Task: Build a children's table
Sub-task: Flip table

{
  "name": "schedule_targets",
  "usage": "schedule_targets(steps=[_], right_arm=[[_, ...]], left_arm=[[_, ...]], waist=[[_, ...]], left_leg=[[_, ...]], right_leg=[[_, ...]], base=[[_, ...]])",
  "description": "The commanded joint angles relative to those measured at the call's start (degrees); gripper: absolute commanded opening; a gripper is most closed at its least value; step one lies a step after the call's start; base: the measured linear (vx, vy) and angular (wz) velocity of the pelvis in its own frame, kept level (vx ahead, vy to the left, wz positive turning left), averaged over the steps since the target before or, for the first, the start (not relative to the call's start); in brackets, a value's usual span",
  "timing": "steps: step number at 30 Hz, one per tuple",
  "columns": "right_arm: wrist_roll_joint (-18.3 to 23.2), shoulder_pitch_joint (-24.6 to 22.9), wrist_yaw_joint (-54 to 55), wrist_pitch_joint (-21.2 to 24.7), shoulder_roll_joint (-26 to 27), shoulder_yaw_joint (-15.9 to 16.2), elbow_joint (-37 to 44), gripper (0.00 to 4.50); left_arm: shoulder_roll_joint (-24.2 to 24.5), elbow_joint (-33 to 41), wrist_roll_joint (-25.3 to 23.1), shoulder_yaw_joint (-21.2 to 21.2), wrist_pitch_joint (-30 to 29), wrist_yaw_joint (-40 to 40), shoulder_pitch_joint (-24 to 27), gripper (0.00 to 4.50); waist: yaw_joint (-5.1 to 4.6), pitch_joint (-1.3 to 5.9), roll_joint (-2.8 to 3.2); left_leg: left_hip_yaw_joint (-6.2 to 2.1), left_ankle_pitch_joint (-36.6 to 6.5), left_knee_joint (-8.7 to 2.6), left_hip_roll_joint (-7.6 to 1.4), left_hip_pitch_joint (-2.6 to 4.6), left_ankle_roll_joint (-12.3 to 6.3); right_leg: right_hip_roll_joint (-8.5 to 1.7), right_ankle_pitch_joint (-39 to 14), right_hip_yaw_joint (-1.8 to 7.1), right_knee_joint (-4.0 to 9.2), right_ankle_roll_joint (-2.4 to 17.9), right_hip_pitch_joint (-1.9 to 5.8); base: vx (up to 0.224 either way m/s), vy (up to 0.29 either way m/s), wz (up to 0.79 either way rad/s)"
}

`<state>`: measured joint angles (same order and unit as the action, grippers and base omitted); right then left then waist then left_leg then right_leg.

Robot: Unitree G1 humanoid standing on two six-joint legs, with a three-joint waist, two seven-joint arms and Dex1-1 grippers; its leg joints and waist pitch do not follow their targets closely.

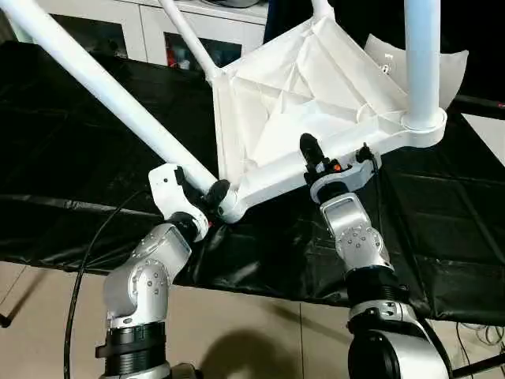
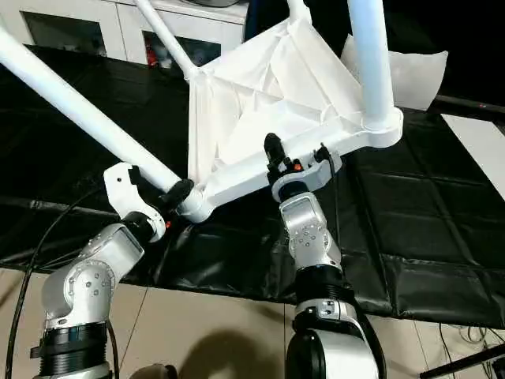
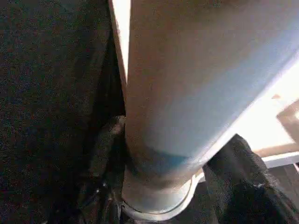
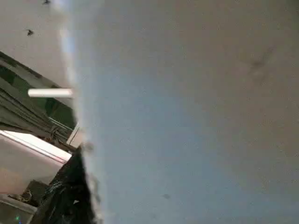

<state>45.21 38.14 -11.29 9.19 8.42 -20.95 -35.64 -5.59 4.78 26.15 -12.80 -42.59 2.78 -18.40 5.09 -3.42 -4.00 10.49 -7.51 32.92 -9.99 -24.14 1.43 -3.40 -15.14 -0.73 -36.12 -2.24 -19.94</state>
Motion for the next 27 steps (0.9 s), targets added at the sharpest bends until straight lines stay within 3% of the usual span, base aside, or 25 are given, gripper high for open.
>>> schedule_targets(steps=[1, 4, 12, 14, 15, 16, 18, 19, 22, 25, 27], right_arm=[[0.6, 4.8, -1.5, -0.6, 8.2, 0.0, 0.2, 2.83], [1.0, 4.5, -1.9, -1.0, 7.9, 0.5, 0.1, 2.46], [1.8, 4.7, -1.4, -1.7, 7.1, 0.1, -0.6, 1.99], [2.2, 4.6, 0.0, -1.7, 6.7, -0.5, 0.2, 1.99], [2.5, 4.5, 0.4, -1.6, 6.5, -0.7, 0.8, 1.98], [2.7, 4.2, 0.9, -1.5, 6.1, -0.8, 1.7, 1.97], [3.3, 3.7, 1.9, -1.6, 5.5, -1.2, 3.1, 1.97], [3.3, 3.7, 1.9, -1.6, 5.5, -1.2, 3.1, 1.97], [4.2, 2.9, 3.0, -1.7, 4.5, -2.3, 5.0, 1.97], [4.5, 1.7, 3.7, -1.3, 3.7, -2.4, 7.7, 1.97], [4.7, 0.7, 4.4, -1.0, 3.3, -2.3, 9.8, 1.97]], left_arm=[[-2.1, -2.0, 2.6, 3.4, -2.2, 3.2, 0.5, 2.03], [-1.3, -2.2, 1.8, 4.5, -2.0, 3.7, 0.9, 2.03], [2.7, -1.3, 0.1, 7.1, -2.8, 6.6, 1.3, 2.03], [4.7, 0.1, -0.3, 8.0, -2.8, 8.2, 1.8, 2.59], [5.2, 0.8, -0.1, 7.7, -3.2, 8.3, 2.0, 2.73], [6.0, 1.9, 0.6, 7.4, -3.8, 9.0, 2.4, 2.73], [7.9, 3.8, 1.0, 7.9, -3.9, 10.9, 3.6, 2.73], [7.9, 3.8, 1.0, 7.9, -3.9, 10.9, 3.6, 2.73], [11.4, 6.3, 0.8, 9.8, -3.9, 14.4, 5.9, 2.73], [13.1, 7.7, 1.0, 10.5, -3.8, 15.9, 7.5, 2.73], [13.5, 8.0, 0.9, 10.4, -3.2, 16.4, 7.9, 3.12]], waist=[[-0.48, 4.10, 0.49], [-0.42, 4.18, 0.36], [-0.31, 4.40, 0.49], [-0.34, 4.44, 0.52], [-0.27, 4.54, 1.45], [-0.49, 4.50, 1.03], [-0.48, 4.61, 1.76], [-0.63, 4.58, 1.54], [-1.17, 4.57, 2.00], [-1.61, 4.53, 1.97], [-1.31, 4.46, 2.21]], left_leg=[[-1.03, -8.2, -3.24, -3.33, 2.91, 1.22], [-1.00, -7.1, -3.12, -3.29, 2.81, 0.52], [-0.97, -6.1, -2.97, -3.22, 2.86, 0.13], [-0.99, -5.6, -2.95, -3.14, 2.85, 0.07], [-1.13, -5.2, -2.94, -3.16, 2.93, 0.33], [-1.08, -5.2, -2.95, -3.27, 2.95, 0.57], [-1.12, -5.2, -2.89, -3.07, 2.91, 1.09], [-1.09, -5.2, -2.93, -3.06, 2.83, 1.09], [-1.10, -6.1, -2.95, -2.94, 2.75, 1.46], [-1.00, -6.5, -2.94, -2.94, 2.89, 1.93], [-0.84, -6.7, -2.83, -2.97, 3.10, 1.77]], right_leg=[[-3.79, 8.2, 1.28, 3.60, 6.7, 0.47], [-3.76, 9.7, 1.23, 3.47, 7.0, 0.58], [-3.71, 10.2, 1.13, 3.23, 7.3, 0.58], [-3.64, 10.5, 1.09, 3.14, 7.4, 0.59], [-3.63, 11.3, 1.04, 2.87, 7.5, 0.50], [-3.46, 12.3, 0.99, 2.86, 7.6, 0.50], [-3.52, 13.8, 0.98, 2.72, 7.9, 0.63], [-3.47, 13.9, 0.98, 2.79, 8.0, 0.69], [-3.42, 13.5, 0.96, 2.67, 8.4, 0.74], [-3.24, 12.5, 0.95, 2.67, 8.6, 0.60], [-3.30, 11.9, 1.14, 2.92, 8.6, 0.39]], base=[[0.000, 0.000, 0.00], [0.000, 0.000, 0.00], [0.000, 0.000, 0.00], [0.000, 0.000, 0.00], [0.000, 0.000, 0.00], [0.000, 0.000, 0.00], [0.000, 0.000, 0.00], [0.000, 0.000, 0.00], [0.000, 0.000, 0.00], [0.000, 0.000, 0.00], [0.000, 0.000, 0.00]])
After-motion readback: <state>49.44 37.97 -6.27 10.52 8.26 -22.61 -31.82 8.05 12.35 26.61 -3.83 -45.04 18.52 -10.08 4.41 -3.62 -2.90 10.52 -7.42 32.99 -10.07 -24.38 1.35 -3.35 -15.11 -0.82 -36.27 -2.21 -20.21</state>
